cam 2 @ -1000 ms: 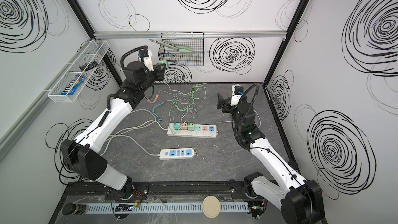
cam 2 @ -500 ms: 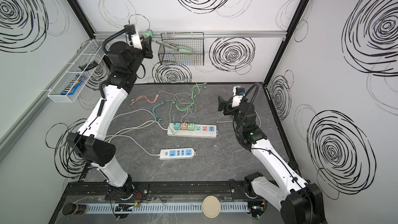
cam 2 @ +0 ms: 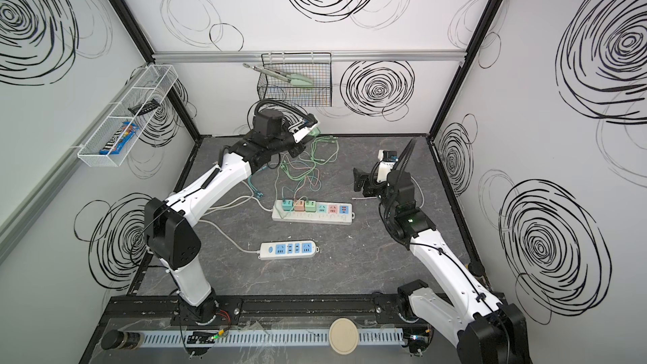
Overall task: Insert the plug
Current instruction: 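Carry the green charger over the strip's free socket with the left gripper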
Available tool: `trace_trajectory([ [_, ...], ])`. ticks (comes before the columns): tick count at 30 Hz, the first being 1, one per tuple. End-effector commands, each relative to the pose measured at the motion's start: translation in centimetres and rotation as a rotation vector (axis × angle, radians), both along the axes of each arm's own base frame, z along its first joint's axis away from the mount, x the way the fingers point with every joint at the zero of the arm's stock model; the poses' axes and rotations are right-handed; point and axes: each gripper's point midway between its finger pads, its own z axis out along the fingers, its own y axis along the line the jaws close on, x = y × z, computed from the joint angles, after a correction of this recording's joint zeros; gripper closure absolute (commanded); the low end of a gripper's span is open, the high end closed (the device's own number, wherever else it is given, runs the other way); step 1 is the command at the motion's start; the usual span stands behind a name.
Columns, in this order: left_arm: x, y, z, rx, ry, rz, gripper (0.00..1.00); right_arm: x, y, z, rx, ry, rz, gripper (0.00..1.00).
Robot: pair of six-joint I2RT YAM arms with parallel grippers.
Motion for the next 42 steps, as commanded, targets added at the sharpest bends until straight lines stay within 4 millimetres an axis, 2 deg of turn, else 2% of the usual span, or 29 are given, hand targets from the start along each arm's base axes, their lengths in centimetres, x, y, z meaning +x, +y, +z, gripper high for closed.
trace_trajectory([
  [1, -1.0, -1.9, -3.2, 0.172, -0.021, -0.094, 1.00, -0.9, -0.8, -0.1, -0.001, 0.017, -0.022, 0.03],
  [6, -3.3, -3.9, -6.3, 0.263, 0.057, -0.177, 1.00, -1.6, -1.2, 0.1, 0.007, 0.011, -0.032, 0.03],
  [11, -5.1, -4.5, -9.3, 0.398, 0.086, -0.209, 1.00, -2.0, -1.3, 0.2, 0.007, 0.009, -0.031, 0.03],
  [21, -9.7, -4.4, -11.6, 0.549, 0.233, -0.272, 1.00, -2.5, -1.6, -0.4, 0.016, 0.022, -0.039, 0.03],
  [24, -11.1, -4.5, -13.3, 0.600, 0.243, -0.311, 1.00, -2.6, -1.6, -0.5, 0.014, 0.023, -0.037, 0.03],
  [35, -12.6, -4.2, -17.2, 0.665, 0.308, -0.439, 1.00, -2.7, -1.6, -1.1, -0.001, 0.030, -0.029, 0.03],
  [42, -12.9, -3.8, -19.6, 0.674, 0.353, -0.414, 1.00, -2.5, -1.7, -1.1, -0.003, 0.026, -0.033, 0.03],
])
